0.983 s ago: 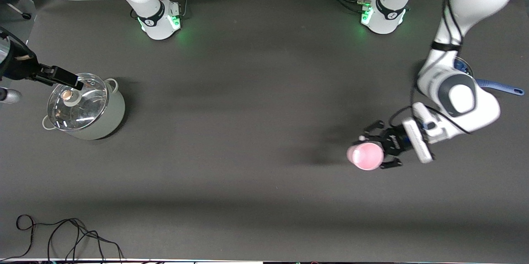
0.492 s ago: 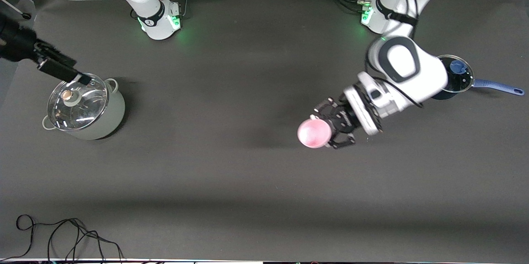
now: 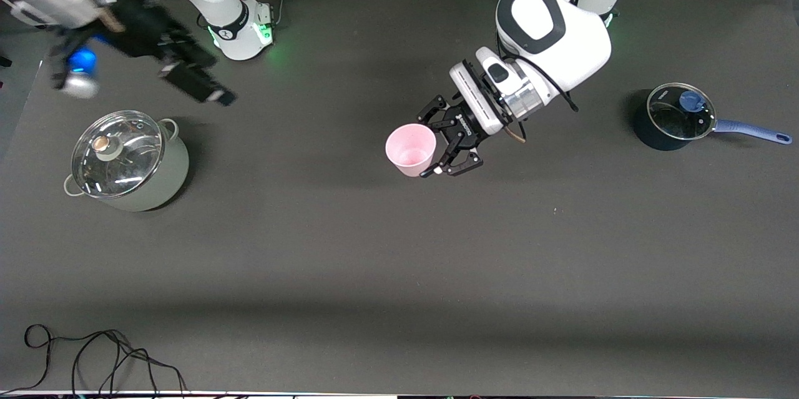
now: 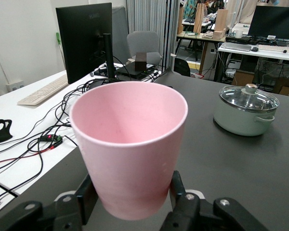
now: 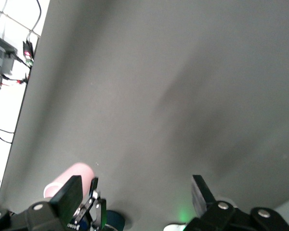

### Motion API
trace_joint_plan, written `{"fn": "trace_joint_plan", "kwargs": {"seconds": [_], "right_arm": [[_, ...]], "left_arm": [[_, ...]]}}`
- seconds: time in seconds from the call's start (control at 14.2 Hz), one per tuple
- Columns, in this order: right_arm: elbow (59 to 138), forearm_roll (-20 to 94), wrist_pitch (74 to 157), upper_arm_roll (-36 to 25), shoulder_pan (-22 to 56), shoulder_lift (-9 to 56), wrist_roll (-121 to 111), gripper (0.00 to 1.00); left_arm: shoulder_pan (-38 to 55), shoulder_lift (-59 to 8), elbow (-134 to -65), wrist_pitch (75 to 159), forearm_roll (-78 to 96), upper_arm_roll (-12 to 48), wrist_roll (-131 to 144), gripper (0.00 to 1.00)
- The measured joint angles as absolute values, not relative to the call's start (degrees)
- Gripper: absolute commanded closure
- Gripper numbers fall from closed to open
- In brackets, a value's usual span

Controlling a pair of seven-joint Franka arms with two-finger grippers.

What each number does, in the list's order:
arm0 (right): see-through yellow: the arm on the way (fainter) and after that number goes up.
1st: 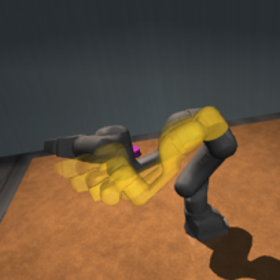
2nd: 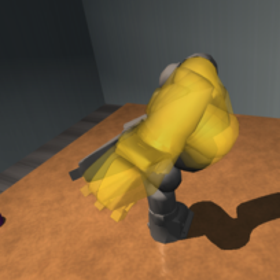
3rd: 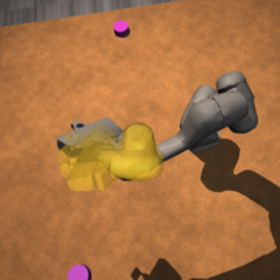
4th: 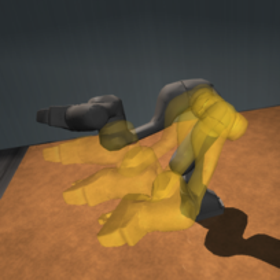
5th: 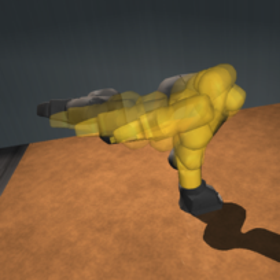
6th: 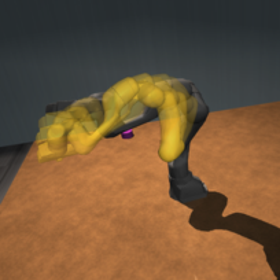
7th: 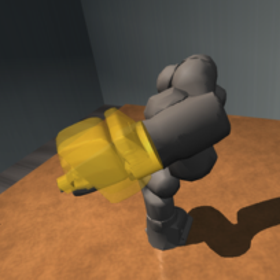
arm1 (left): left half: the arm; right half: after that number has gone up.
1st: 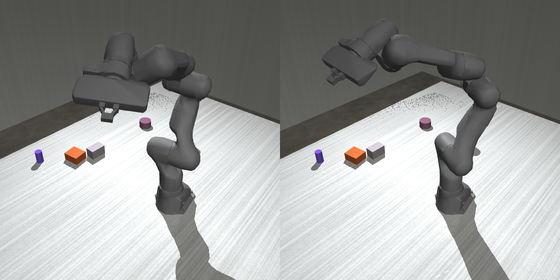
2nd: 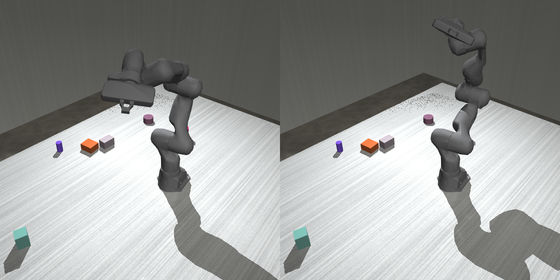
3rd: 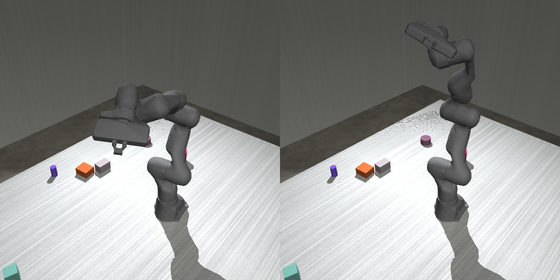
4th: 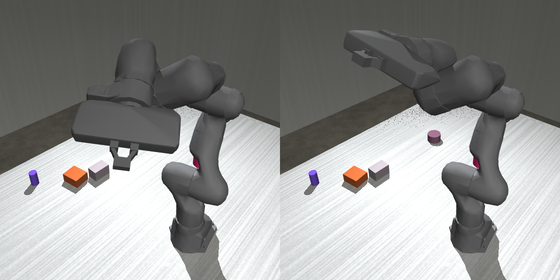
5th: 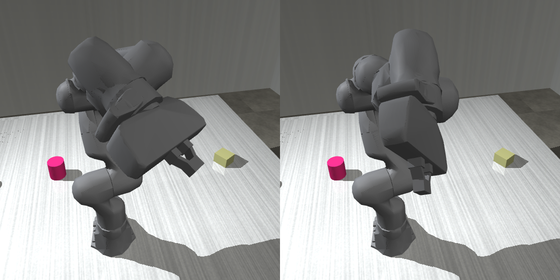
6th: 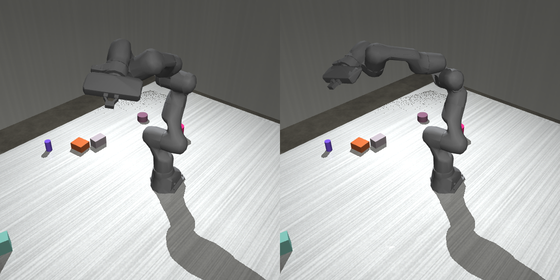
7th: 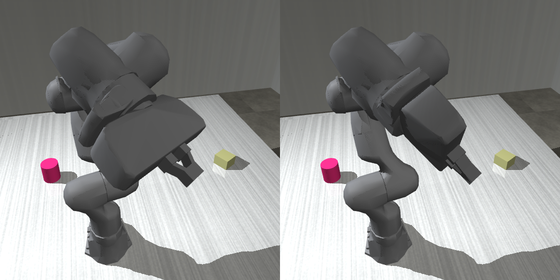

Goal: Transfer pink cup from left to right arm
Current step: 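Lift the pink cup with the left gripper toward the table middle, then hold the cup with the left gripper while the right gripper reaches it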

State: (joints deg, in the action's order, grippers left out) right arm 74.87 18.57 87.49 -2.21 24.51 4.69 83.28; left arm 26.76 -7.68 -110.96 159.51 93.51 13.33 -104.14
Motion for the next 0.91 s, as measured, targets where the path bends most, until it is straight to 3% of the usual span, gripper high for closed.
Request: {"fn": "trace_joint_plan", "kwargs": {"seconds": [0.63, 0.91], "right_arm": [[70.44, 15.68, 95.24, -2.27, 37.29, 13.08, 99.24, 0.0], [68.22, 13.76, 99.86, -2.3, 39.23, 17.45, 101.07, 0.0]], "left_arm": [[27.76, -7.55, -110.23, 162.02, 93.52, 13.98, -101.78, 0.65], [27.77, -7.56, -110.23, 162.49, 93.52, 13.98, -101.65, 0.65]]}}
